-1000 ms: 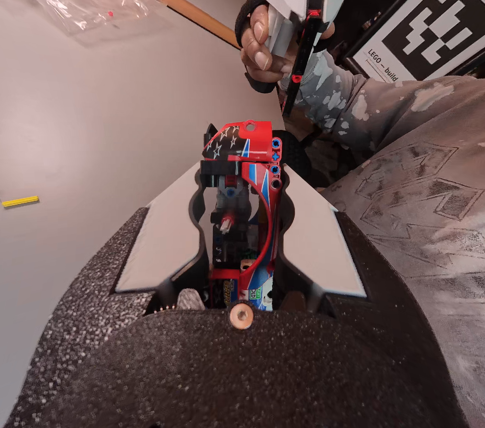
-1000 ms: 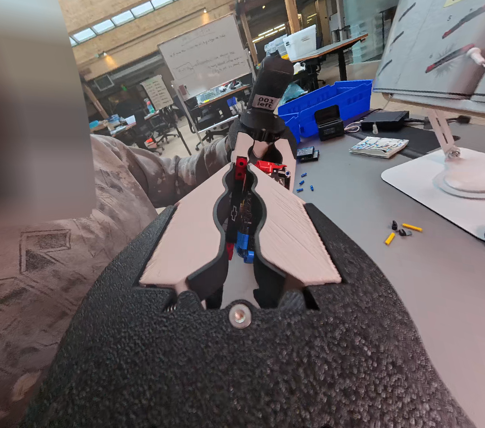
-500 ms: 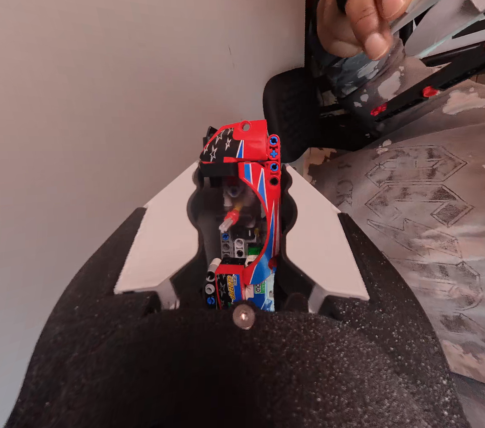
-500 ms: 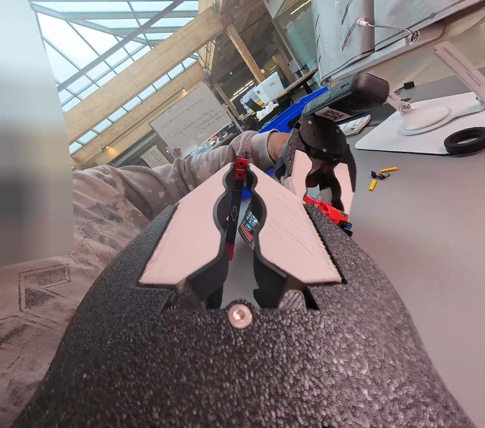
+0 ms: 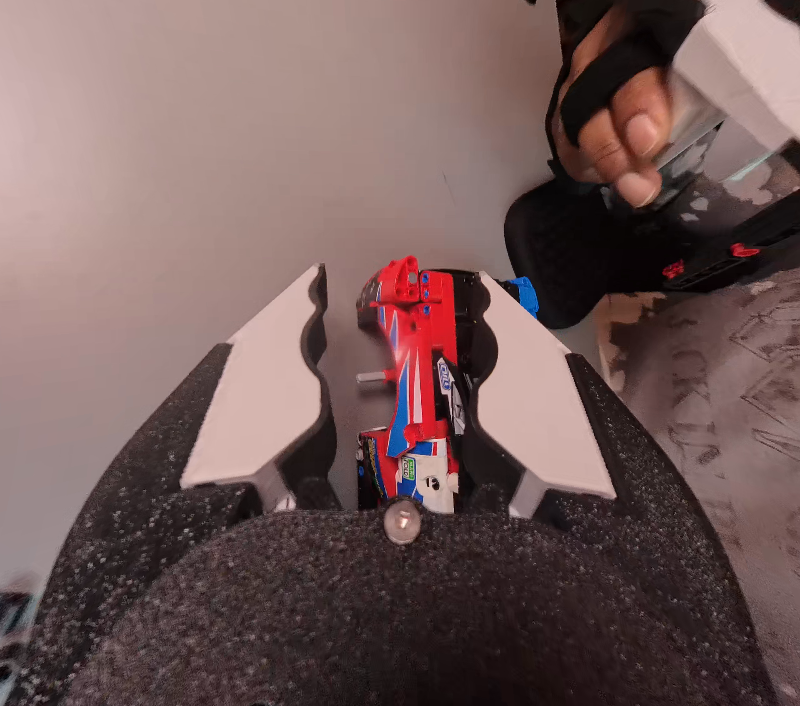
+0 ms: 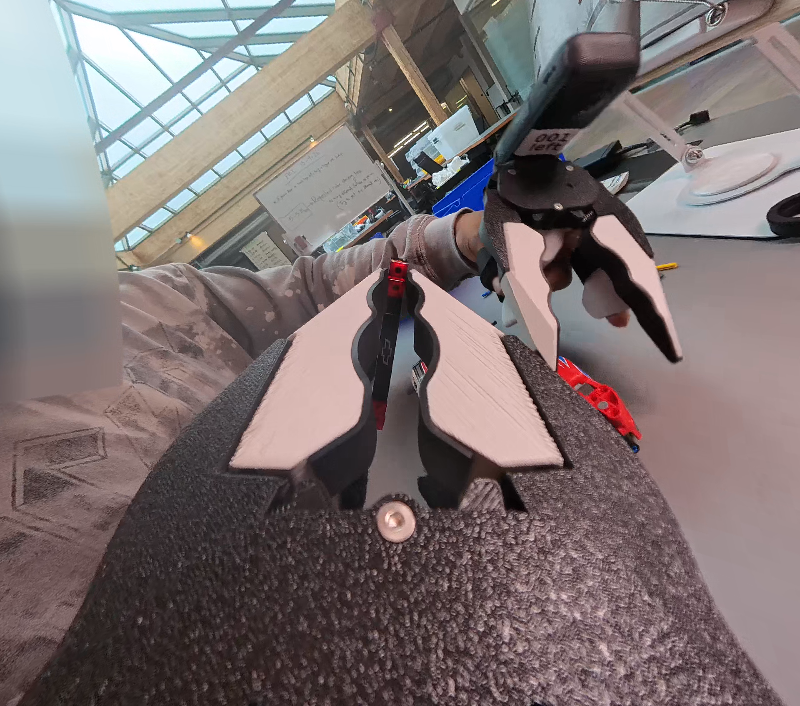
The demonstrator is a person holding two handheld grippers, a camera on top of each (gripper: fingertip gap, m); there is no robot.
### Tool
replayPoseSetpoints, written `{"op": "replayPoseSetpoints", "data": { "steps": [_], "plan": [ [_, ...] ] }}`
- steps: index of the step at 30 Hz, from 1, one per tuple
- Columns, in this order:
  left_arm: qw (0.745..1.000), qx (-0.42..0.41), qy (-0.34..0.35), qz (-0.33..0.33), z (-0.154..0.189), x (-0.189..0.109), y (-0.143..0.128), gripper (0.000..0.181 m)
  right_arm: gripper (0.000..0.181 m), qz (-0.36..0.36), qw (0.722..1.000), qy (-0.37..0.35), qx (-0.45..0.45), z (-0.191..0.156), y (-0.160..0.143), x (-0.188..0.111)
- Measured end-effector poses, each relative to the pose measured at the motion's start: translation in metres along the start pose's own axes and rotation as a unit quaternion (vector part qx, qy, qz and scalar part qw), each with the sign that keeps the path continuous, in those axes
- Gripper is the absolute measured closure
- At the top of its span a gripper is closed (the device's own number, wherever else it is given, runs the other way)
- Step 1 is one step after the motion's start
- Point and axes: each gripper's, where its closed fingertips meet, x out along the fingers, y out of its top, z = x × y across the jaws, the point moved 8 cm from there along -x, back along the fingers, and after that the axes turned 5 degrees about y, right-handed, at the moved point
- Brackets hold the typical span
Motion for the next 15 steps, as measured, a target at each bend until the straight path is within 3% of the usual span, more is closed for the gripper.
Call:
{"op": "replayPoseSetpoints", "data": {
  "steps": [5,10,15],
  "plan": [
    [0.982,0.105,0.048,0.148,0.048,-0.051,0.004,0.113,0.173,-0.001,0.999,-0.008,-0.034,-0.006,0.003,0.013],
    [0.963,0.147,0.079,0.211,0.099,-0.076,-0.039,0.116,0.173,0.018,0.998,-0.021,-0.053,-0.009,0.005,0.033],
    [0.95,0.124,0.117,0.262,0.128,-0.08,-0.081,0.129,0.173,0.059,0.997,-0.03,-0.032,-0.007,0.003,0.063]
  ]
}}
